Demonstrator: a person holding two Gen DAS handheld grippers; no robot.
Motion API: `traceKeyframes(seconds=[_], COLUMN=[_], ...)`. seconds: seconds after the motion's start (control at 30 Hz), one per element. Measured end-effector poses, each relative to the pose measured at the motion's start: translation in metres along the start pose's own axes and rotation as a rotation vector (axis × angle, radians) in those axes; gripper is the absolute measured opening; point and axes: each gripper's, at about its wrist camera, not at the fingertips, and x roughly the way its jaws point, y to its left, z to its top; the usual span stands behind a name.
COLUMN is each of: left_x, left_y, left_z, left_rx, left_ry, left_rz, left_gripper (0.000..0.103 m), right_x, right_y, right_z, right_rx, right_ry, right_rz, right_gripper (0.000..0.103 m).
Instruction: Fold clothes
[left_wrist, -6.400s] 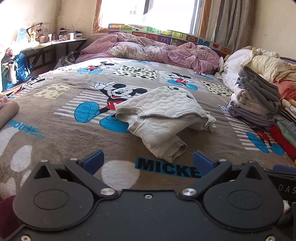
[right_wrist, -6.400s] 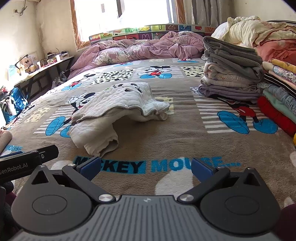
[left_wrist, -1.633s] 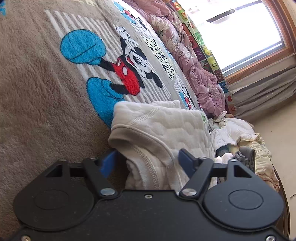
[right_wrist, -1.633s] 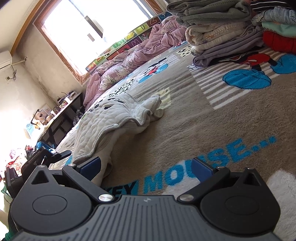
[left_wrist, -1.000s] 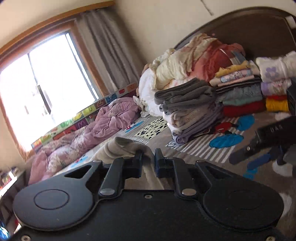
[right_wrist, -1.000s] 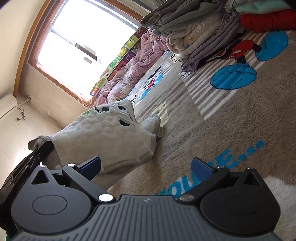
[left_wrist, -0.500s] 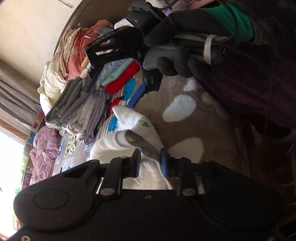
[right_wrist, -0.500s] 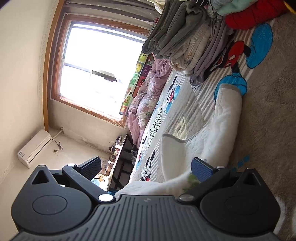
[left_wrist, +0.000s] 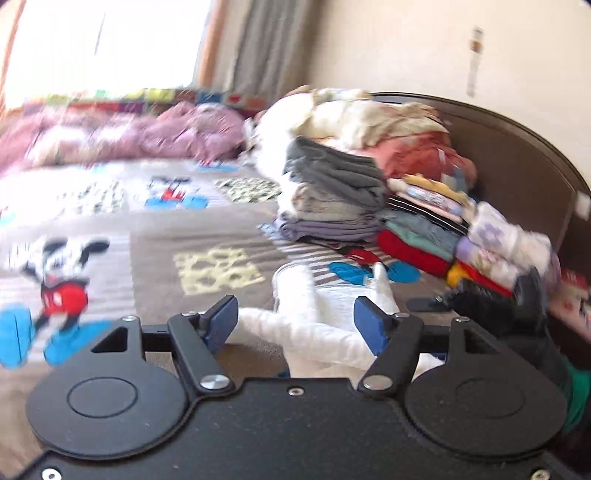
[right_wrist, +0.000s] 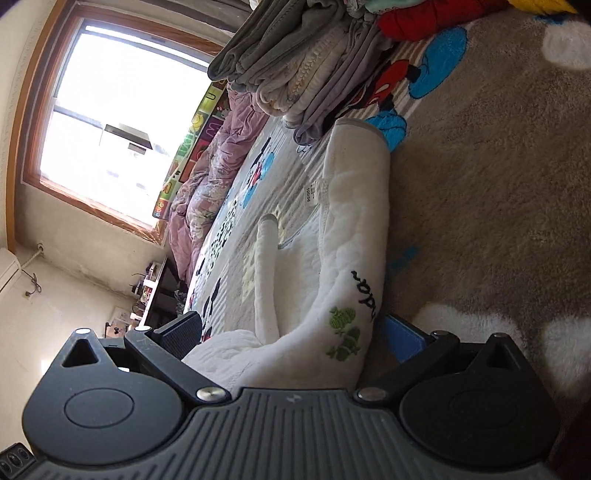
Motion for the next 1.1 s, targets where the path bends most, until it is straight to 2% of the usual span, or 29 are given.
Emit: traceKeyframes(seconds=[0.07, 0.13, 0.2, 0.3, 0.37, 0.4, 0.43, 0.5, 0.53, 0.57, 0.6, 0.7, 0.8, 0.93, 0.97, 1.0, 1.03, 1.07, 1.1], left_x=[0.027, 0.054, 0.08, 0.101, 0.114, 0.12, 0.127, 0.131, 0.13, 0.126, 0.121, 0.103, 0.076, 0.031, 0.024, 0.022, 0.02, 0.019, 0.019], left_y=[0.019, 0.035, 0.043, 0.042, 0.038, 0.034, 0.031, 0.026, 0.028, 0.03, 0.032, 0.037, 0.047, 0.066, 0.074, 0.086, 0.097, 0.108, 0.12], left_z=[-0.008, -0.022, -0.037, -0.051, -0.055, -0.055, -0.055, -0.058, -0.061, -0.06, -0.057, -0.043, -0.021, 0.009, 0.013, 0.012, 0.012, 0.01, 0.003], left_rx=[-0.161, -0.299, -0.37, -0.364, -0.364, -0.366, -0.365, -0.341, -0.346, -0.362, -0.367, -0.368, -0.37, -0.384, -0.408, -0.446, -0.484, -0.521, -0.56], left_ry=[0.081, 0.168, 0.243, 0.325, 0.343, 0.34, 0.336, 0.315, 0.299, 0.284, 0.266, 0.184, 0.043, -0.179, -0.202, -0.198, -0.193, -0.188, -0.183], left_rz=[-0.004, -0.045, -0.095, -0.153, -0.206, -0.234, -0.255, -0.242, -0.243, -0.248, -0.251, -0.264, -0.275, -0.215, -0.166, -0.083, 0.001, 0.078, 0.128], left_gripper=[0.068, 0.068, 0.068, 0.067, 0.064, 0.054, 0.052, 0.037, 0.033, 0.024, 0.02, 0.017, 0.017, 0.017, 0.018, 0.024, 0.034, 0.062, 0.069], right_x=[0.002, 0.004, 0.006, 0.011, 0.015, 0.017, 0.019, 0.024, 0.027, 0.03, 0.034, 0.043, 0.06, 0.089, 0.096, 0.104, 0.113, 0.122, 0.128], right_y=[-0.002, -0.007, -0.011, -0.012, -0.009, -0.009, -0.009, -0.009, -0.009, -0.007, -0.005, 0.005, 0.033, 0.09, 0.108, 0.125, 0.133, 0.14, 0.136], right_z=[-0.003, -0.004, -0.004, -0.003, -0.004, -0.005, -0.006, -0.007, -0.007, -0.007, -0.007, -0.007, -0.004, 0.007, 0.012, 0.016, 0.021, 0.025, 0.026], right_rx=[-0.009, -0.008, -0.008, -0.041, -0.074, -0.078, -0.081, -0.089, -0.098, -0.109, -0.117, -0.11, -0.138, -0.23, -0.26, -0.289, -0.312, -0.33, -0.321], right_ry=[-0.003, -0.008, -0.015, -0.013, -0.003, -0.002, -0.002, 0.005, 0.015, 0.03, 0.04, 0.062, 0.074, 0.084, 0.074, 0.064, 0.048, 0.034, 0.043], right_rz=[-0.015, -0.022, -0.029, -0.04, -0.044, -0.032, -0.021, -0.004, 0.005, 0.016, 0.026, 0.092, 0.182, 0.322, 0.333, 0.333, 0.241, 0.152, 0.086], right_gripper=[0.103, 0.1, 0.096, 0.09, 0.083, 0.083, 0.083, 0.081, 0.077, 0.073, 0.073, 0.066, 0.066, 0.066, 0.065, 0.066, 0.076, 0.084, 0.092])
